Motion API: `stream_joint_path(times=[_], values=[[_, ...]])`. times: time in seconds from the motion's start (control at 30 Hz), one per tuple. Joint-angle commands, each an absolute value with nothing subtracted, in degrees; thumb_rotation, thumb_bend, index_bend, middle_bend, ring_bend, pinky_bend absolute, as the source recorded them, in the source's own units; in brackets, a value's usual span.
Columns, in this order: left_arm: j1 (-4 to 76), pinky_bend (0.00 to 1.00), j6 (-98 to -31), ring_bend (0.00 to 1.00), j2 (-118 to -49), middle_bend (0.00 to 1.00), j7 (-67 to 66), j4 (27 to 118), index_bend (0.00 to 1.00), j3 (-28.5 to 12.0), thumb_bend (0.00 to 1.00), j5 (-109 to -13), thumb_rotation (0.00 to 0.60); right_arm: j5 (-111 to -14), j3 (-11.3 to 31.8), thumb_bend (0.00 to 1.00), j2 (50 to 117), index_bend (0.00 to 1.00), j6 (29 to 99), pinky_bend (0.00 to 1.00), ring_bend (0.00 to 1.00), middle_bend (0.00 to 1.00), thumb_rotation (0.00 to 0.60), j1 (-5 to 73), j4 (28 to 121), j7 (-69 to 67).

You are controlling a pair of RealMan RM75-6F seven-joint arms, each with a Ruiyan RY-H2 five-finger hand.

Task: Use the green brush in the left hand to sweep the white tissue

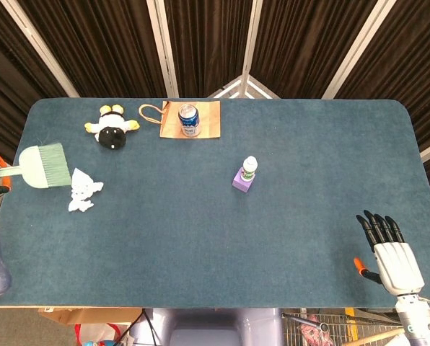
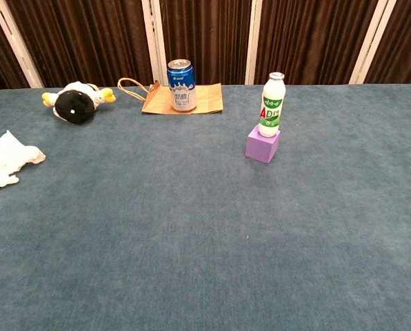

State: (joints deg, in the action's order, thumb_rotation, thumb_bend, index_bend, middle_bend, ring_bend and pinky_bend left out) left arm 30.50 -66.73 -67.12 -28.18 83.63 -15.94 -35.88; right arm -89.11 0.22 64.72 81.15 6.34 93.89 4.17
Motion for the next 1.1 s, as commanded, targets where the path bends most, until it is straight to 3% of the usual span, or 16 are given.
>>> stream_joint_path(times=[0.03, 0.3, 0.4, 0.47, 0.6, 0.7, 0.73, 0.8, 0.97, 1.1], values=[[26.9, 1.0, -69.0, 1.0, -63.0, 1.0, -20.7, 91.2, 0.78, -16.4, 0.74, -44.9, 0.6, -89.1, 0.2, 0.32, 64.7, 0.0, 81.1, 0.01, 0.0, 0.0, 0.6, 6.4, 93.9, 4.1], [23.7, 1.0, -71.0, 1.0, -65.2, 1.0, -20.8, 104.6, 0.76, -8.3, 0.71, -57.4, 0.6, -88.9, 0.3, 0.32, 64.7, 0.0, 80.9, 0.01, 0.0, 0.0, 0.6, 6.4, 93.8, 4.0], [23.5, 1.0, -71.1, 1.0, -67.9, 1.0, -23.2, 106.5, 0.7, -6.0, 0.67, -58.8, 0.6, -88.9, 0.3, 0.32, 64.7, 0.0, 81.0, 0.01, 0.0, 0.0, 0.6, 6.4, 93.8, 4.0], [23.5, 1.0, -71.3, 1.0, -71.3, 1.0, -25.2, 106.7, 0.6, -4.5, 0.59, -59.4, 0.6, -88.9, 0.3, 0.32, 64.7, 0.0, 81.1, 0.01, 0.0, 0.0, 0.6, 6.3, 93.8, 4.1], [23.3, 1.0, -71.0, 1.0, -75.2, 1.0, -27.3, 106.0, 0.51, -2.5, 0.38, -59.6, 0.6, -88.7, 0.4, 0.32, 64.5, 0.0, 81.0, 0.01, 0.0, 0.0, 0.6, 6.3, 94.0, 4.0], [22.6, 1.0, -71.8, 0.97, -76.2, 0.93, -27.9, 104.7, 0.38, -1.2, 0.12, -60.8, 0.6, -88.5, 0.4, 0.32, 64.3, 0.0, 81.0, 0.01, 0.0, 0.0, 0.6, 6.2, 93.9, 3.7], [22.2, 0.98, -72.1, 0.94, -75.9, 0.88, -27.9, 104.3, 0.33, -0.9, 0.05, -61.0, 0.6, -88.4, 0.4, 0.32, 64.3, 0.0, 80.9, 0.01, 0.0, 0.0, 0.6, 6.2, 93.9, 3.6], [21.8, 0.91, -72.3, 0.82, -74.7, 0.76, -27.6, 104.1, 0.25, -0.5, 0.0, -61.3, 0.6, -88.4, 0.4, 0.32, 64.3, 0.0, 80.9, 0.01, 0.0, 0.0, 0.6, 6.2, 93.8, 3.4], [18.6, 0.51, -75.2, 0.39, -69.0, 0.28, -20.2, 105.8, 0.02, -0.3, 0.0, -64.8, 0.6, -88.8, 0.3, 0.32, 64.3, 0.0, 80.9, 0.01, 0.0, 0.0, 0.6, 6.3, 93.9, 3.7], [13.6, 0.33, -82.9, 0.16, -64.3, 0.07, -9.0, 103.1, 0.0, 2.0, 0.0, -77.4, 0.6, -89.0, 0.3, 0.32, 64.5, 0.0, 80.8, 0.01, 0.0, 0.0, 0.6, 6.4, 93.6, 4.2]])
